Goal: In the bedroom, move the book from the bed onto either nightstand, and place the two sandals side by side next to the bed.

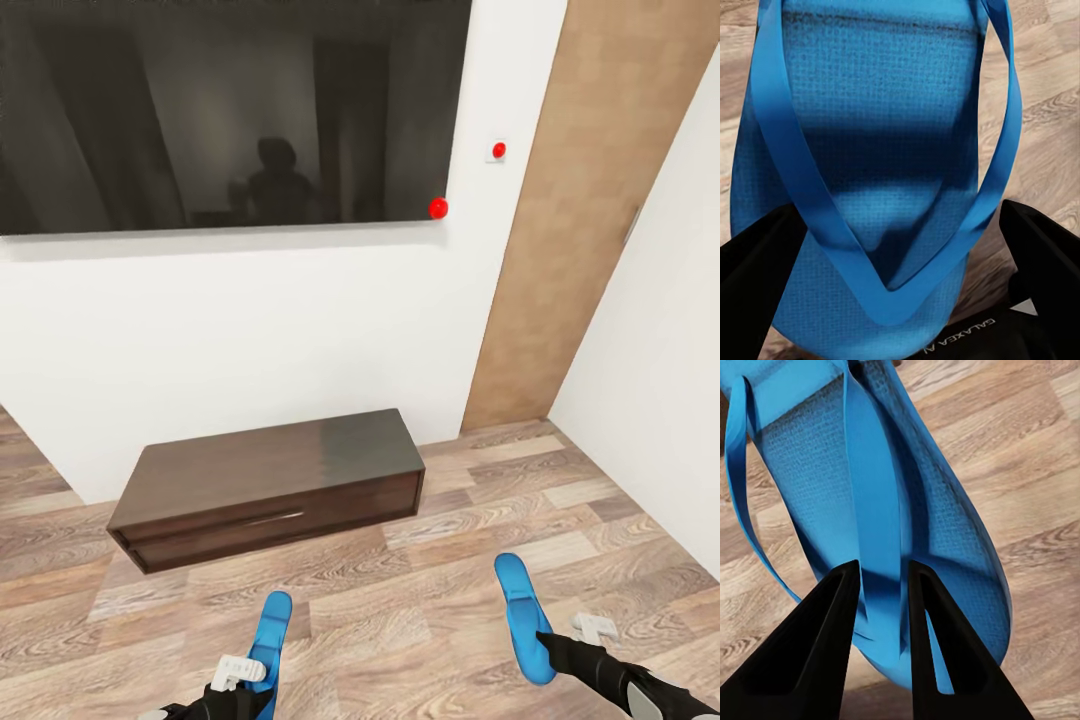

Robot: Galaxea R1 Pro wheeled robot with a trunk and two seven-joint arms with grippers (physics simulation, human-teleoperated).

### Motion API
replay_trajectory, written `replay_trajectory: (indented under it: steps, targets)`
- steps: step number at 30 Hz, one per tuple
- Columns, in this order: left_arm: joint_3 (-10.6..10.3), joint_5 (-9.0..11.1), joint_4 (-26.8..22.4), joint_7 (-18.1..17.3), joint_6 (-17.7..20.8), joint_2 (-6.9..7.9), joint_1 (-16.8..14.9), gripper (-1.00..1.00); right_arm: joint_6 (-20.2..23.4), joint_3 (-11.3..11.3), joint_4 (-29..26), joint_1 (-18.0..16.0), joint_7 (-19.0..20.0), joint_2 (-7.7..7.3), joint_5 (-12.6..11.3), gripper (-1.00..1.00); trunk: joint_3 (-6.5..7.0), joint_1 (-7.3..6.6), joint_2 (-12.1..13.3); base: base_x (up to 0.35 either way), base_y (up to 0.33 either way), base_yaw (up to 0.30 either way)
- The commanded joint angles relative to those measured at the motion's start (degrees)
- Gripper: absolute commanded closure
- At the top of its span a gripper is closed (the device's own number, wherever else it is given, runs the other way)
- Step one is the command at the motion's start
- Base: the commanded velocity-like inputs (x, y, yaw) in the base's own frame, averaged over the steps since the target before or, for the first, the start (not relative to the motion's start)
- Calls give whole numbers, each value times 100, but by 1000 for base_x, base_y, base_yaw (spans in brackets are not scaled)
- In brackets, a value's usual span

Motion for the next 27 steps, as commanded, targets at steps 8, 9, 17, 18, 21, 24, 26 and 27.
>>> replay_trajectory:
  steps: [8,9,17,18,21,24,26,27]
  targets:
    - [46,-63,0,-30,-19,-3,-6,100,-10,-2,9,-4,36,-2,-23,100,68,0,-3,0,0,0]
    - [46,-62,0,-30,-20,-3,-6,100,-10,-2,9,-5,37,-2,-23,100,77,0,-3,0,0,0]
    - [46,-61,0,-32,-20,-3,-8,100,-10,-1,9,-5,35,-2,-23,100,150,0,-3,0,0,0]
    - [46,-61,0,-31,-19,-3,-7,100,-10,-2,9,-4,34,-2,-23,100,160,0,-3,0,0,0]
    - [46,-61,0,-30,-17,-3,-7,100,-10,-2,9,-5,36,-2,-23,100,187,0,-3,0,0,0]
    - [46,-61,1,-30,-18,-3,-5,100,-10,-2,9,-5,34,-2,-23,100,214,0,-3,0,0,0]
    - [46,-61,3,-30,-19,-3,-4,100,-10,-2,9,-5,34,-2,-23,100,233,0,-3,0,0,0]
    - [46,-61,4,-30,-18,-3,-3,100,-10,-2,9,-5,33,-2,-23,100,242,0,-3,0,0,0]
